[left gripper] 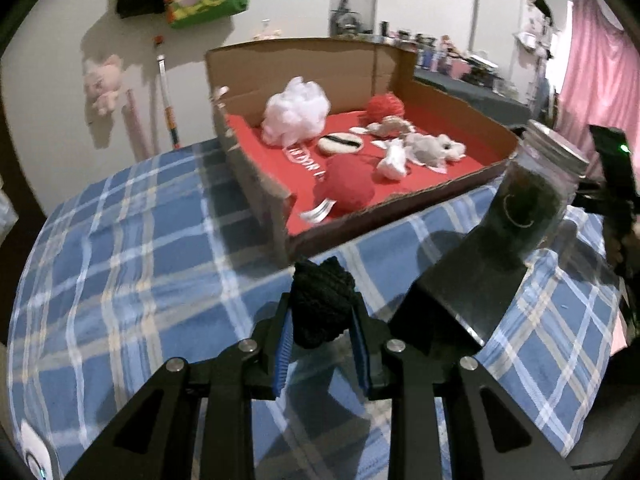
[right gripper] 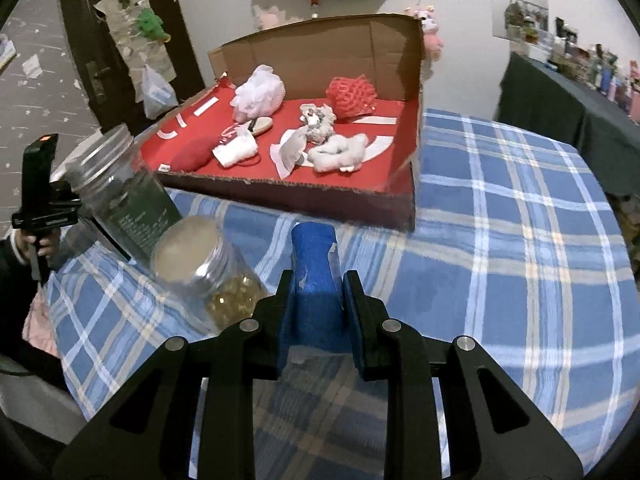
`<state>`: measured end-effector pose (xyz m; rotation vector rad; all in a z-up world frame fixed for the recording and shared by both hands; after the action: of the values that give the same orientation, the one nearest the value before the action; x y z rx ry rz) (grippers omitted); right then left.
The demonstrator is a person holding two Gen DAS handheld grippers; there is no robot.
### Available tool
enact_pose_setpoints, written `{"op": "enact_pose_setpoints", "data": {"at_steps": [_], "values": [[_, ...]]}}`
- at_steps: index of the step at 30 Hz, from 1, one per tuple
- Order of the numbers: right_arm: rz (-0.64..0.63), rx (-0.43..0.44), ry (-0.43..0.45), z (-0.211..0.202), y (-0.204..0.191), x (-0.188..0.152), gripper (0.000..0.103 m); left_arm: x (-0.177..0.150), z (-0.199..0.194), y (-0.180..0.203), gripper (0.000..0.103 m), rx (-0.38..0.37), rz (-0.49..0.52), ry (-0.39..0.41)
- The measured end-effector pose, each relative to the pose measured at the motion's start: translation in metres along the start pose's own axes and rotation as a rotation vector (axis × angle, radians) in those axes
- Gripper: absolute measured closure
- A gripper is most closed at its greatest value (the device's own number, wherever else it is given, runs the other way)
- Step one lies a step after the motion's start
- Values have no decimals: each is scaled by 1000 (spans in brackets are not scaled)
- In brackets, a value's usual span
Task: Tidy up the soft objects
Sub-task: 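Carry the black scrunchie and blue cylinder over the red-lined box, then lower both held items into the box and open the tools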
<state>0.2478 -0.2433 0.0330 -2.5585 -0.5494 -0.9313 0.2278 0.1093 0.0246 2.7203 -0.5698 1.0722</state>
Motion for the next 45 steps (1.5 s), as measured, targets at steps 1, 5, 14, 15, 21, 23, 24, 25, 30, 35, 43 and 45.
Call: {"op": "enact_pose_setpoints", "data": {"at_steps": [1, 5, 14, 15, 21, 23, 24, 25, 30, 35, 43, 45], "values": [[-1, 6, 0, 1, 1, 2, 80, 3, 1, 0, 75, -5, 13, -1], [-8, 51, 5, 1, 1, 10, 80, 12, 3, 5, 75, -27, 48, -1], [-58, 100, 5, 4, -6, 29, 80, 34, 0, 13, 75, -69, 88, 17], [-65, 96, 4, 4, -7, 32, 80, 36, -1, 14, 75, -74, 91, 20], [-68, 88, 17, 10, -14, 56, 80, 58, 4, 22, 75, -92, 108, 32], [-58, 71, 16, 15, -15, 67, 80, 68, 9, 24, 75, -102, 95, 27], [-55, 49, 14, 18, -15, 72, 80, 73, 12, 25, 75, -101, 86, 19], [-55, 16, 5, 22, -16, 77, 80, 76, 14, 26, 75, -98, 80, 15], [-52, -104, -43, 43, -18, 104, 80, 102, 36, 23, 75, -47, 25, -48], [-53, -243, -122, 71, -13, 131, 80, 126, 62, 18, 75, 6, -16, -133], [-19, -370, -270, 124, 16, 155, 80, 145, 113, 4, 75, 117, -64, -269], [-5, -379, -289, 134, 22, 156, 80, 148, 121, 0, 75, 147, -68, -283]]}}
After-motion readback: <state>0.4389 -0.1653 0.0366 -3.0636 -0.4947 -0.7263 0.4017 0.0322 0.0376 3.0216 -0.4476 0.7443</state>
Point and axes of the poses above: each gripper's, at about its wrist camera, not at the fingertips, and z roughly the way its jaws point, y to its right, x to its top, the point moved 5 cm from there along z, roughly the way its jaws point, and after that the axes turned 2 degrees about x, right-handed, at the moved point
